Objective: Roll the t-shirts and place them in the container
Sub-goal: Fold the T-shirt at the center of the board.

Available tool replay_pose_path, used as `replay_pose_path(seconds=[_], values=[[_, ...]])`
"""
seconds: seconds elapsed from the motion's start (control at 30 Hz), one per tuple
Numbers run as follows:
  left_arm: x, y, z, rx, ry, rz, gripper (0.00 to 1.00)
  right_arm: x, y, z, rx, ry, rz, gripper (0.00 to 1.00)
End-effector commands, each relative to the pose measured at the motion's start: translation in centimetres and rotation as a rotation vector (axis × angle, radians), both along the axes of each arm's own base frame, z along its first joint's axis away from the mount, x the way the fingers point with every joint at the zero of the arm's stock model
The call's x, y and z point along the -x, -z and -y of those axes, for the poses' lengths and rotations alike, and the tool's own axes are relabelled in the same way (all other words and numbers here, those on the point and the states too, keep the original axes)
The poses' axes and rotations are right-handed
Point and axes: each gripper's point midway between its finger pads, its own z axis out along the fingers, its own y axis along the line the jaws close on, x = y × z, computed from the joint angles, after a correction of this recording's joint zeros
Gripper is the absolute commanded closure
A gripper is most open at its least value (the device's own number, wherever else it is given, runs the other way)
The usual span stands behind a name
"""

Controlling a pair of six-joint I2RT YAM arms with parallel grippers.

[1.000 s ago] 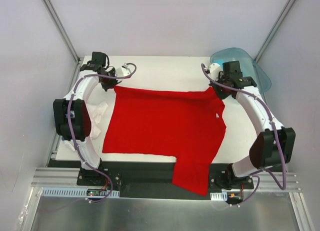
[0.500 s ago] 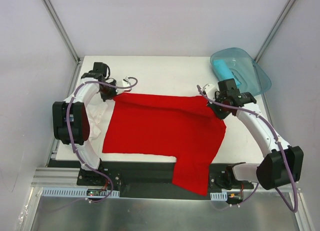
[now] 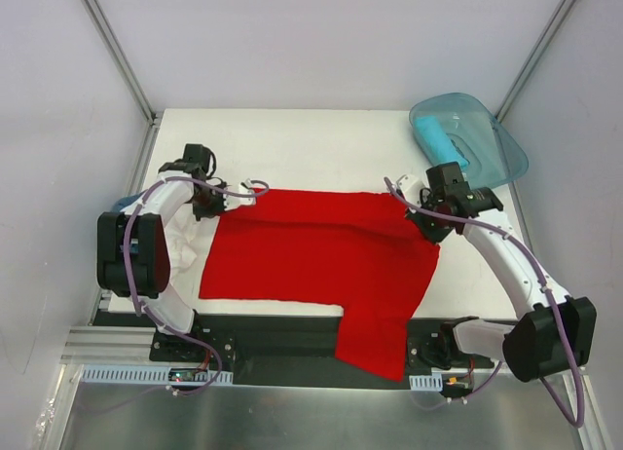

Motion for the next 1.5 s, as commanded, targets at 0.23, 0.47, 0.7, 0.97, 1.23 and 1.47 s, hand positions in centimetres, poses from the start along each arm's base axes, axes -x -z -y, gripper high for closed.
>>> replay_pose_path(seconds=[0.23, 0.47, 0.7, 0.97, 1.23, 1.47], values=[[2.8, 0.5, -0.5, -0.078, 0.032, -0.041, 1.0, 5.0, 1.7, -0.2, -0.023, -0.094, -0.18, 0.99], [3.9, -1.0, -0.8, -0.07, -0.022, -0.02, 0.71, 3.6, -0.6, 0.5, -0.054, -0.128, -0.171, 0.61], [-3.0, -3.5, 1.7, 0.118, -0.354, -0.022, 0.73, -6.6, -1.2, 0.2, -0.171, 0.072, -0.183, 0.61], [-8.4, -2.2, 4.1, 0.237, -0.638, -0.124, 1.0, -15.6, 1.8, 0.8, -0.118, 0.171, -0.166, 0.73], [-8.9, 0.9, 5.0, 0.229, -0.726, -0.21, 1.0, -17.9, 5.7, 2.1, -0.027, 0.263, -0.225, 0.73], [-8.6, 2.3, 4.9, 0.211, -0.779, -0.248, 1.0, -18.5, 7.9, 2.5, 0.043, 0.288, -0.229, 0.77]])
